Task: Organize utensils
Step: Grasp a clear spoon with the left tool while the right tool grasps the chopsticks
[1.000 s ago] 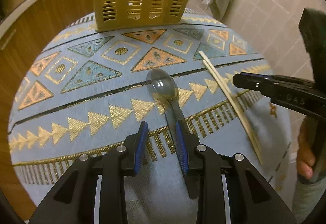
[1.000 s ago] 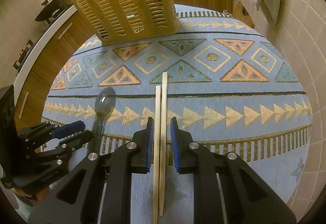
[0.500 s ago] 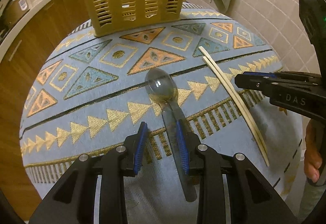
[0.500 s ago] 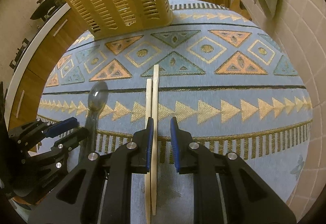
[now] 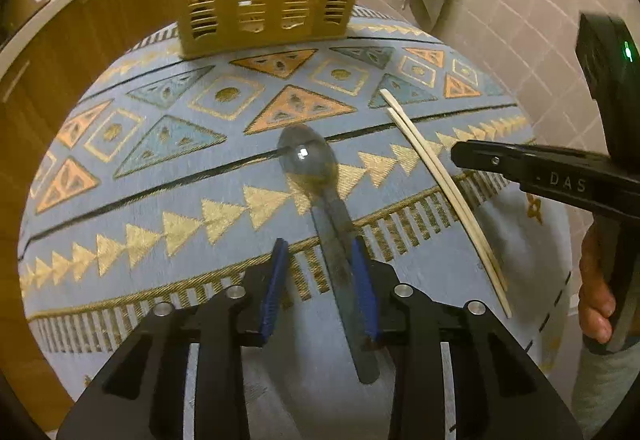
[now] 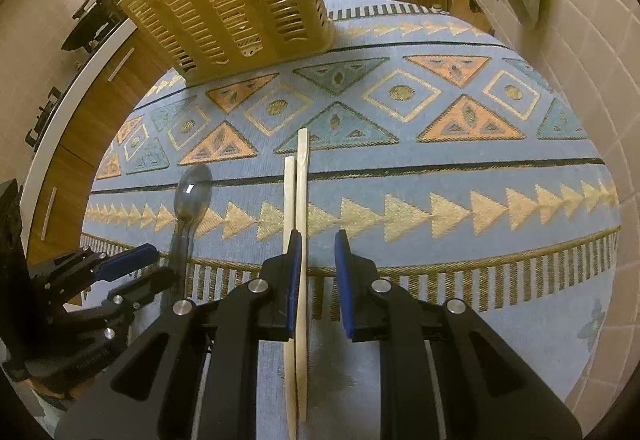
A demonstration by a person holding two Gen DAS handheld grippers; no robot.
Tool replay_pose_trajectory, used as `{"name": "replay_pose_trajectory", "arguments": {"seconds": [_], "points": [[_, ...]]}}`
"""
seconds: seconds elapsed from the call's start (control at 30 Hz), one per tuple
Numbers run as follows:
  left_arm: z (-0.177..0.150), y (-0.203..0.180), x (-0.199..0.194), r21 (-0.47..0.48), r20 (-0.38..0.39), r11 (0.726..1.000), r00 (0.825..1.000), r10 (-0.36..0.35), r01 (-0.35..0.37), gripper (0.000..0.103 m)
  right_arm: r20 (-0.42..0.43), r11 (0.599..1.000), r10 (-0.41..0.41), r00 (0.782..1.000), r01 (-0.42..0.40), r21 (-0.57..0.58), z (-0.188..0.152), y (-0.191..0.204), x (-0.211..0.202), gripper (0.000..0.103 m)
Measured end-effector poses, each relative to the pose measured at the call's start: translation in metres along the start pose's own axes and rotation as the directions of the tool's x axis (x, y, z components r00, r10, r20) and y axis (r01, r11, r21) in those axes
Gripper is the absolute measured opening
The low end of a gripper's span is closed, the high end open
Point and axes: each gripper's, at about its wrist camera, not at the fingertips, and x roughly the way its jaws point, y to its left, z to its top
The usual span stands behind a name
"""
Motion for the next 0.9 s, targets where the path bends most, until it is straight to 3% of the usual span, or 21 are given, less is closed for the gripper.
{"name": "replay_pose_trajectory", "arguments": {"seconds": [0.13,0.47,0.53,0.63,0.73,0.9], "points": [[-0.004,-0.002,-0.003,0.006,-0.014,1.0,1.0,0.01,-0.01,0.027,-0.004,1.0,0.006,1.0,-0.006,0.008,0.0,-0.002,0.003,0.015],[0.002,-0.023,0.007,0.076,-0.014,0.985,0.987,0.158,-0.157,0.032,-0.008,1.0,0.003,1.0,-0.003,0.011,-0.001,-0.003,0.006,0.015],[0.007,-0.024,0.01,0.078,-0.001,0.983,0.986,0.168,-0.168,0.027,-0.009,1.0,-0.01,1.0,0.01,0.0,0.0,-0.003,0.004,0.015],[0.009,-0.018,0.011,0.071,0.009,0.978,0.981,0.195,-0.196,0.011,-0.031,0.999,-0.023,0.999,0.022,-0.032,0.004,-0.001,0.005,0.015],[0.008,-0.006,0.006,0.013,0.02,0.99,0.99,0.138,-0.138,0.01,-0.055,0.998,-0.016,0.998,0.012,-0.065,0.008,0.004,0.008,0.015],[0.004,0.017,-0.004,-0.066,0.05,0.99,0.991,0.124,-0.121,0.01,-0.067,0.995,-0.012,0.998,0.005,-0.1,0.017,0.013,0.014,0.015]]}}
